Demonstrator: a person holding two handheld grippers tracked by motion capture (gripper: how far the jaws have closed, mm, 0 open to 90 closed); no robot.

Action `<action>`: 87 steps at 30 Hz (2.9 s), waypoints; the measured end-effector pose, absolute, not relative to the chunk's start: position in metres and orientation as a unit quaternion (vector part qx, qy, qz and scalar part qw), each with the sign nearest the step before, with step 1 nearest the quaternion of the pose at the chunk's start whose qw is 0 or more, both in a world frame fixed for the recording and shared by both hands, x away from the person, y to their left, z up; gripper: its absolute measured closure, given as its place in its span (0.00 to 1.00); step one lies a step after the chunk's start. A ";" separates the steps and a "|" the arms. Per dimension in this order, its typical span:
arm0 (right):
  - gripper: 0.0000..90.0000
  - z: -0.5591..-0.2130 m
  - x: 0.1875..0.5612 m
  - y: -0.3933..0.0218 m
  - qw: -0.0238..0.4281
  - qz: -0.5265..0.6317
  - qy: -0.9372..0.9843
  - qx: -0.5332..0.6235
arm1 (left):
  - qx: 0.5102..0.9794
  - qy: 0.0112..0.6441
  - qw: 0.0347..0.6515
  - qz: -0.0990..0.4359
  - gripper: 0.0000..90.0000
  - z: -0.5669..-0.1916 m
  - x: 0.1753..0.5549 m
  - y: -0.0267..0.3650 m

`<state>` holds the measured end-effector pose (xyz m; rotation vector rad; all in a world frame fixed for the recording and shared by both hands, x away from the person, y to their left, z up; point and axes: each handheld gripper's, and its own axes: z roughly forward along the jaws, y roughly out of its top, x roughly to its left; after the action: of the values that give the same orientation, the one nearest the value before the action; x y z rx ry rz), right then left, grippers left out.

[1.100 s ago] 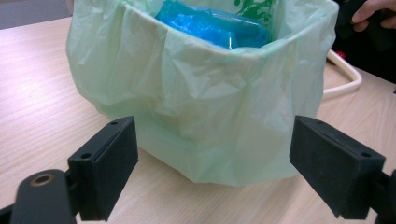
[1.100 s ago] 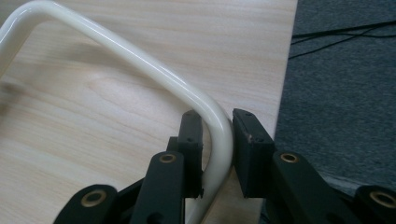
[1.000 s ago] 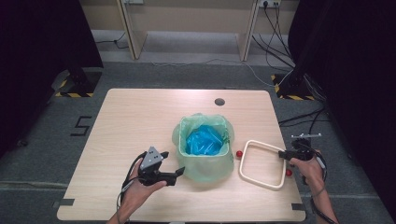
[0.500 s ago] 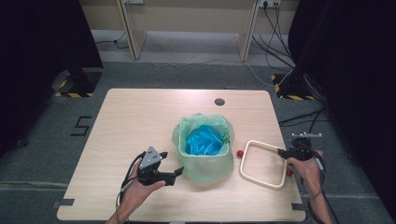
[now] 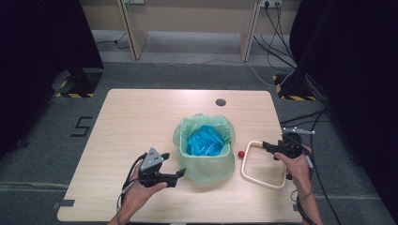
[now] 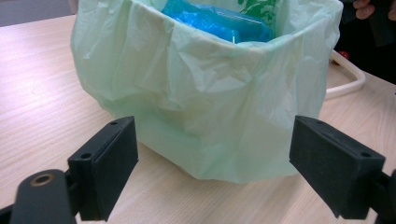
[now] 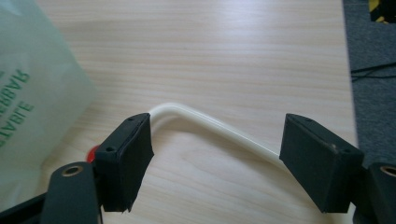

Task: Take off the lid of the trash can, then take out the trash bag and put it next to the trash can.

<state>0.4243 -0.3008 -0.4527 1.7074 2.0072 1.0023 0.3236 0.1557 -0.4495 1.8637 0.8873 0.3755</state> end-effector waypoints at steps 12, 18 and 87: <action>0.24 -0.445 0.433 -0.270 0.147 0.377 0.711 0.575 | 0.768 0.373 0.497 0.154 0.17 -0.450 0.325 0.156; 0.24 -0.442 0.439 -0.261 0.142 0.383 0.712 0.572 | 0.771 0.373 0.494 0.152 0.17 -0.453 0.326 0.155; 0.66 -0.390 0.489 -0.125 0.121 0.330 0.843 0.407 | 0.774 0.326 0.503 0.206 0.65 -0.430 0.324 0.141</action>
<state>0.4889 -0.1255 -0.3900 1.1896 2.4612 0.9647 0.3241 0.1405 -0.4298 1.8680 0.7867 0.4967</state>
